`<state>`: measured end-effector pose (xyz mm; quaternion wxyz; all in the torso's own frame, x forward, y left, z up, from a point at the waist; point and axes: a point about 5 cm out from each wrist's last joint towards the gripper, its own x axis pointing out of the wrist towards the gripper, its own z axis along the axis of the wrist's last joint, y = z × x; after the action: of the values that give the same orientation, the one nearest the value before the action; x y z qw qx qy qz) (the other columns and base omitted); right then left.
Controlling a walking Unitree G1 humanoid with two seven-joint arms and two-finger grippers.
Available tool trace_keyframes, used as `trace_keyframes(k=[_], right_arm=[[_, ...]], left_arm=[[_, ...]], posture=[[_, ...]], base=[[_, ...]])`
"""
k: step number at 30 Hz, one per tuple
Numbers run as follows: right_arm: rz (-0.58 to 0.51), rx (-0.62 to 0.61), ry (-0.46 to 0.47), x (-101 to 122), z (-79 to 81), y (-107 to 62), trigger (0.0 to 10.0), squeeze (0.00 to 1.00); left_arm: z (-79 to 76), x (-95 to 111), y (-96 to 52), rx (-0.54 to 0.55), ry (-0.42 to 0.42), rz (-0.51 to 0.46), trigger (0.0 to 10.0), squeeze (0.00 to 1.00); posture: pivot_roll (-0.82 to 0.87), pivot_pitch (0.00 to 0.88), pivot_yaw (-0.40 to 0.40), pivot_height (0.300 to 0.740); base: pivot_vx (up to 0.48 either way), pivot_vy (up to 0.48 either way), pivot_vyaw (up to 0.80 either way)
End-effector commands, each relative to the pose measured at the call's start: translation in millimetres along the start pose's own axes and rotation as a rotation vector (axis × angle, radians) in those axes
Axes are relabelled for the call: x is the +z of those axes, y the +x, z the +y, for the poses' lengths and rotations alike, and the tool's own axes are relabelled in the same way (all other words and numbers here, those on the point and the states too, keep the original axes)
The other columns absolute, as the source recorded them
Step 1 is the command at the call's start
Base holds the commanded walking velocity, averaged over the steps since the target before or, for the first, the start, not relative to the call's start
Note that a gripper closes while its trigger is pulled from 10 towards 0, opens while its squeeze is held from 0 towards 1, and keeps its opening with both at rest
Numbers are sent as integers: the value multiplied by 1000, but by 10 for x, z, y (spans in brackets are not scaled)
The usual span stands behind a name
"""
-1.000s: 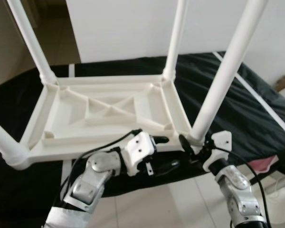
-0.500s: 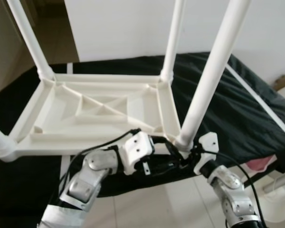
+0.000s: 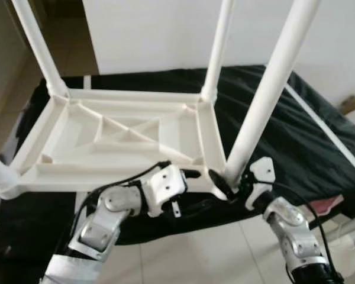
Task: Building children table
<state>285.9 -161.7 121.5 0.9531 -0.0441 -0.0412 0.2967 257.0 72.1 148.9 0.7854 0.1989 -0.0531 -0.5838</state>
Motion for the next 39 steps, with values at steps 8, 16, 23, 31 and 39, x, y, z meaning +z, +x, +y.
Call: trace_keyframes(k=[8,16,23,31,39], right_arm=[[0,63,-31,54,-70,110,10000,0],[47,177,-88,63,-100,207,10000,0],[49,215,-103,100,-138,244,10000,0],[46,240,-105,126,-162,266,3412,0],[49,255,-83,84,-146,213,0,0]], left_arm=[[69,33,39,124,43,4,10000,0],[110,24,3,158,60,19,10000,0],[113,18,0,169,65,25,10000,0],[122,37,16,178,67,17,10000,0],[106,48,48,180,70,7,10000,0]], posture=[[27,30,-64,740],[42,35,-67,740],[49,31,-78,740],[48,32,-85,740],[40,29,-86,740]], base=[[0,0,0],[0,0,0],[0,0,0],[0,0,0],[0,0,0]])
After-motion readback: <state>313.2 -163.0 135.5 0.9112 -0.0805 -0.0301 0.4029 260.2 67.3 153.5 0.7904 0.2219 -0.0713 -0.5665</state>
